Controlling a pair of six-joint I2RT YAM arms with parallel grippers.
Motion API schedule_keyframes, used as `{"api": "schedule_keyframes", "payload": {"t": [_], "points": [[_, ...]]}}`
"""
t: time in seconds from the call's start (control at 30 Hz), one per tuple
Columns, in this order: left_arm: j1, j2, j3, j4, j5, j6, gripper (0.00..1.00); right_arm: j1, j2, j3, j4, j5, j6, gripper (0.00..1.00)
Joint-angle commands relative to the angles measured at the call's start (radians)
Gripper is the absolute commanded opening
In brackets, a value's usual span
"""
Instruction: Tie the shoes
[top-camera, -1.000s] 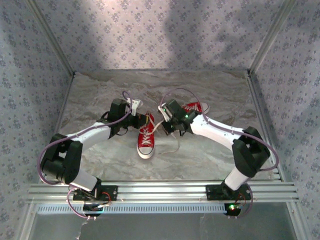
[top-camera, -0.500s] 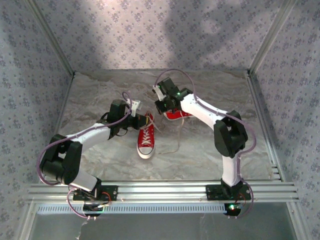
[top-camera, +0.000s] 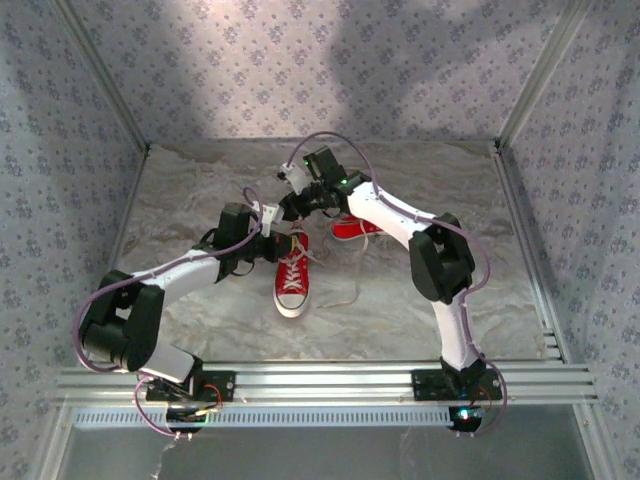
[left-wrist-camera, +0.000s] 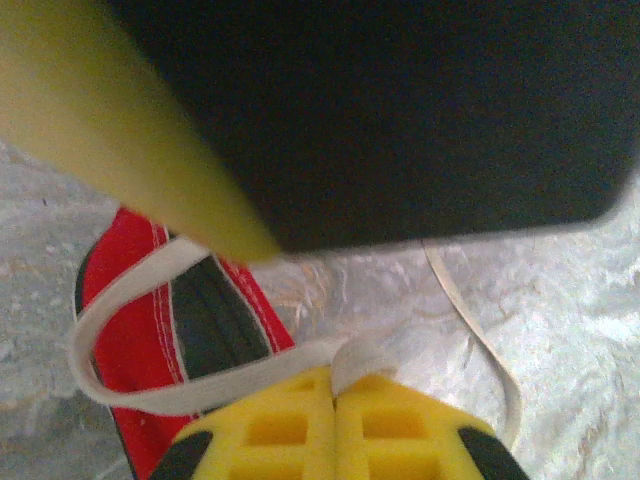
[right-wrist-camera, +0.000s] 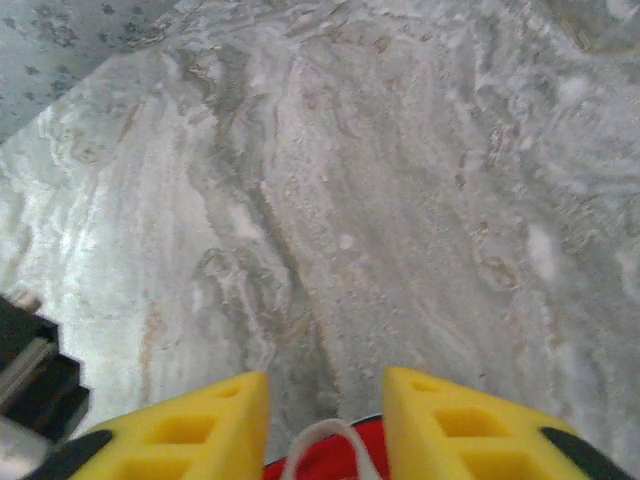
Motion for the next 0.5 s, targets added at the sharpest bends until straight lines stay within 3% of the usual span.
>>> {"api": "schedule_keyframes", "payload": {"t": [0.0,0.23,0.37,0.47], "points": [[-0.006,-0.024,-0.011,0.042,0.009,-0.004,0.00,-0.013,0.001,0.008,0.066,-0.085,0.031,0.46],[-0.007,-0.028,-0.016,0.046,-0.005,-0.012,0.00,-0.059,-0.151,-0.215,0.165,0.124,0.131,0.45],[-0.004,-0.020,-0.005,0.035,-0.016,-0.022,0.00,-0.064,-0.258,-0.388,0.222,0.088,0.084,0.45],[-0.002,-0.007,0.004,0.037,-0.010,-0.036,0.00,-0.082,-0.309,-0.507,0.299,-0.012,0.076,0.46]]}}
